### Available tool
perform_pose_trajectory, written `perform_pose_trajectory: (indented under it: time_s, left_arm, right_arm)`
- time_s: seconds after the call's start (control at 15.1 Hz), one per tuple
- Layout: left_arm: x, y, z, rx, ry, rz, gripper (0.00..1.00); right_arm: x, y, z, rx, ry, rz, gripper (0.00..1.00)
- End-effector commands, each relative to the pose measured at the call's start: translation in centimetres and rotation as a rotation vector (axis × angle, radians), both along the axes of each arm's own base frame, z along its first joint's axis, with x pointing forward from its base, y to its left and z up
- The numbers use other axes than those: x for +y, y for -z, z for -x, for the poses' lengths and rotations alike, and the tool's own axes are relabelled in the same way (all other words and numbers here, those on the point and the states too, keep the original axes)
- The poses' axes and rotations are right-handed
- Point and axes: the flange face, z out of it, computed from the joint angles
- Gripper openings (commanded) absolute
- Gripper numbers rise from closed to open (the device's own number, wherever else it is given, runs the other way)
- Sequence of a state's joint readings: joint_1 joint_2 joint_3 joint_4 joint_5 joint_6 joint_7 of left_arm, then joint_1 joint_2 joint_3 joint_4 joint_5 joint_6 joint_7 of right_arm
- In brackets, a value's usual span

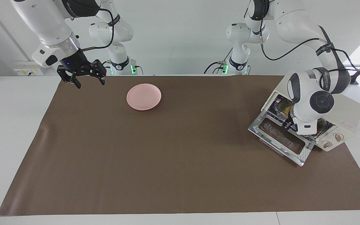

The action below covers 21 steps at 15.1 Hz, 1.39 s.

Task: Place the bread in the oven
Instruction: 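Withdraw the left gripper up out of the oven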

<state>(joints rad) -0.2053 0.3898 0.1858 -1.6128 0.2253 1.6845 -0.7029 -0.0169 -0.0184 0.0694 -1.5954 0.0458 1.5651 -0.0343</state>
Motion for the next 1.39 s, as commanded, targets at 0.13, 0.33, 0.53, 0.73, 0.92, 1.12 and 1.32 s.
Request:
perform_pose_trajectory:
  time_s: [0.13, 0.33, 0.53, 0.73, 0.92, 1.12, 1.32]
  left_arm:
    - [-0.6, -2.8, -0.7, -0.074, 0.054, -0.026, 1.00]
    - [-2.3, -5.9, -1.8, -0.122, 0.112, -0.010, 1.00]
    - [-3.0, -12.3, -1.9, -0.145, 0.195, 0.016, 1.00]
    - [-1.9, -17.1, -0.6, -0.112, 0.247, 0.095, 1.00]
    - [1.0, -23.9, 2.3, -0.197, 0.272, 0.201, 1.00]
    - [1.9, -24.9, 4.2, -0.122, 0.344, 0.244, 1.00]
    - [1.2, -25.2, 6.1, -0.050, 0.417, 0.280, 1.00]
  right_arm:
    - [-0.3, -0.8, 0.0, -0.039, -0.027, 0.065, 1.00]
    - [-0.3, -0.8, 0.0, -0.039, -0.026, 0.066, 1.00]
    - [-0.2, -0.7, 0.1, -0.033, -0.028, 0.062, 1.00]
    - [-0.3, -0.8, 0.1, -0.033, -0.025, 0.064, 1.00]
    - [-0.7, -0.7, 0.4, -0.013, -0.021, 0.064, 1.00]
    - [-1.8, -0.3, 1.2, 0.061, -0.008, 0.068, 1.00]
    - [-2.8, -0.5, 1.8, 0.108, 0.011, 0.069, 1.00]
